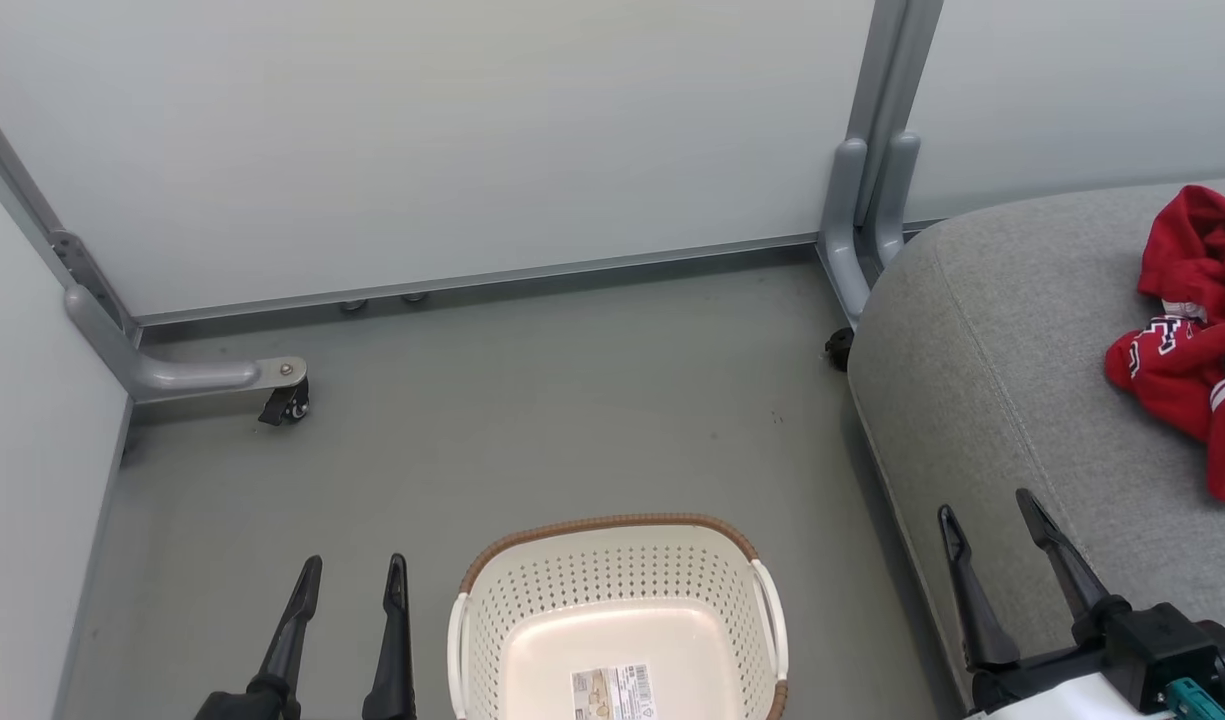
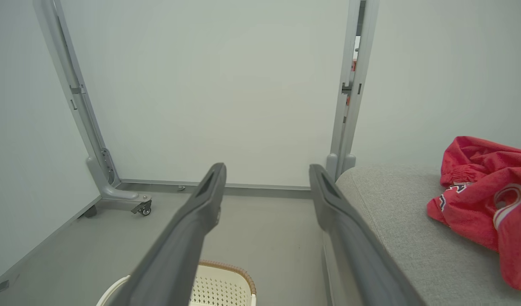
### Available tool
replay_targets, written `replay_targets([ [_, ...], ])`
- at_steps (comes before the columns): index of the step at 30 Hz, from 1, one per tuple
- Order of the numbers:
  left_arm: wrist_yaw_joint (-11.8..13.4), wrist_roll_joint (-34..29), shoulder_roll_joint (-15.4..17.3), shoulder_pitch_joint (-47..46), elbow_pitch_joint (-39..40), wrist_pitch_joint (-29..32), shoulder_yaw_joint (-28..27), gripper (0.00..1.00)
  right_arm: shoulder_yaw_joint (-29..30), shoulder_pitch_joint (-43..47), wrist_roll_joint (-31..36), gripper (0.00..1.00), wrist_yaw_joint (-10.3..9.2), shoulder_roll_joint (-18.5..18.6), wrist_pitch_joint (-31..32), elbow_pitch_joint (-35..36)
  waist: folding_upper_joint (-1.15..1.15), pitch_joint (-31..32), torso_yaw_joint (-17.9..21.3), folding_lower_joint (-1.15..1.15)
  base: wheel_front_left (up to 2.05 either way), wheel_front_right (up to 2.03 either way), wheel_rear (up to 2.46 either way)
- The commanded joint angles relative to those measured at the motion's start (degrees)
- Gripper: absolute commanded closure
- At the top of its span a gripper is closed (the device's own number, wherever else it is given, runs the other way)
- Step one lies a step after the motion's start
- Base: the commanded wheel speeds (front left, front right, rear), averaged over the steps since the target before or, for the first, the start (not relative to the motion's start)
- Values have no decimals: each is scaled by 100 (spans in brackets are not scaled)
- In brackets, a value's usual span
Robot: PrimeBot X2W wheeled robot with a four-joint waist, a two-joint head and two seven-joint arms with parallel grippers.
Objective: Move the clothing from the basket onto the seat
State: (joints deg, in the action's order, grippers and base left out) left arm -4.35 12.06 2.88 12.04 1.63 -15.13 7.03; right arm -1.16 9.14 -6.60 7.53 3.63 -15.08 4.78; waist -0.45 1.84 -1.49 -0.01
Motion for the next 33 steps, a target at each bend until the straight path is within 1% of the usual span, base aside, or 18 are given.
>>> replay_targets([
  [1,29,-17,5,80,-15,-1,-6,0,11,102,-27,0,-8,-6,-13,-6,45,9,17,1,0,0,0],
  [8,57,49,4,-3,-17,-1,19,0,-31,86,-31,0,-8,-41,-13,-42,45,27,47,1,0,0,0],
  [9,32,29,0,6,-20,0,28,100,-33,51,-3,100,0,-48,0,-30,0,27,48,1,0,0,0],
  [12,30,129,-1,29,-85,3,55,100,-61,78,-94,100,0,-65,3,-106,0,25,49,1,0,0,0],
  [22,14,1332,82,-229,-243,230,-60,100,-30,-161,-1386,100,-1,18,233,-346,4,7,58,1,0,0,0],
  [33,-52,2421,145,-499,-478,447,-157,100,-8,-389,-2551,100,-1,80,445,-585,8,-11,66,1,0,0,0],
])
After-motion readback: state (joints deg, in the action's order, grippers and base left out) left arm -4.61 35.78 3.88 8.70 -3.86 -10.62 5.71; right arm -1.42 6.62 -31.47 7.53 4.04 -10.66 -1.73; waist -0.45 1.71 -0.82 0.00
